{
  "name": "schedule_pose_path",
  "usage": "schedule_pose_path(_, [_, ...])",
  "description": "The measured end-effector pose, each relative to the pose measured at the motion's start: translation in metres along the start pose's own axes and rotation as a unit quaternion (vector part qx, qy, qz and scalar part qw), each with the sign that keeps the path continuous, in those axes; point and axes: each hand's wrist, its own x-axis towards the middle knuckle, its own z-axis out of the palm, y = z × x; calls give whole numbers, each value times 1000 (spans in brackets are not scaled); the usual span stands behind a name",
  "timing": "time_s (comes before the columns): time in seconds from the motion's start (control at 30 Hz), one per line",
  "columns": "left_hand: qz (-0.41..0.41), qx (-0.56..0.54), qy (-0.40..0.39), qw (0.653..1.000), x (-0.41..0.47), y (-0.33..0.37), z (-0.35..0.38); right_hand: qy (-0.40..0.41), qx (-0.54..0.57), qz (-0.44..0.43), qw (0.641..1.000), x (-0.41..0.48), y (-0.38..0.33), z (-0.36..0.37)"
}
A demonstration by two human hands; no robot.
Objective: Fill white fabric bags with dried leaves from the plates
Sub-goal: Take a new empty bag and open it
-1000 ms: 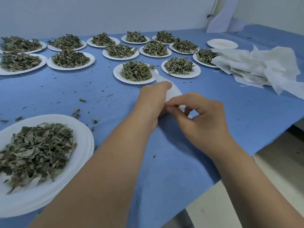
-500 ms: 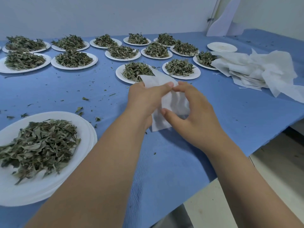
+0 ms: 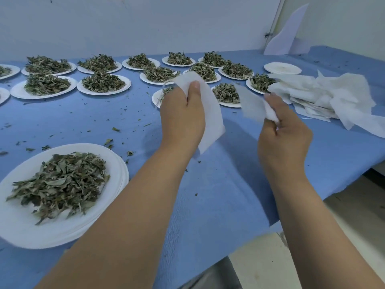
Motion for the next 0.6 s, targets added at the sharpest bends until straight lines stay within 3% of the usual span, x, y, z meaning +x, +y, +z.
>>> schedule_pose_path(0.1, [63, 27, -17, 997, 1, 6, -12, -177, -159, -37, 971, -4, 2, 1])
schedule_pose_path(0.2, [145, 91, -18, 985, 7, 12, -36, -276, -161, -70, 945, -11, -9, 7])
schedule_pose_path(0.3, [217, 152, -33, 964, 10, 21, -71, -264, -2, -67, 962, -19, -42, 13])
schedule_pose_path(0.4, [243, 208, -42, 946, 16, 18, -111, -163, 140, -103, 971, -26, -94, 29])
schedule_pose_path(0.6, [224, 264, 47, 937, 21, 17, -205, -172, 192, -285, 923, -48, -188, 78])
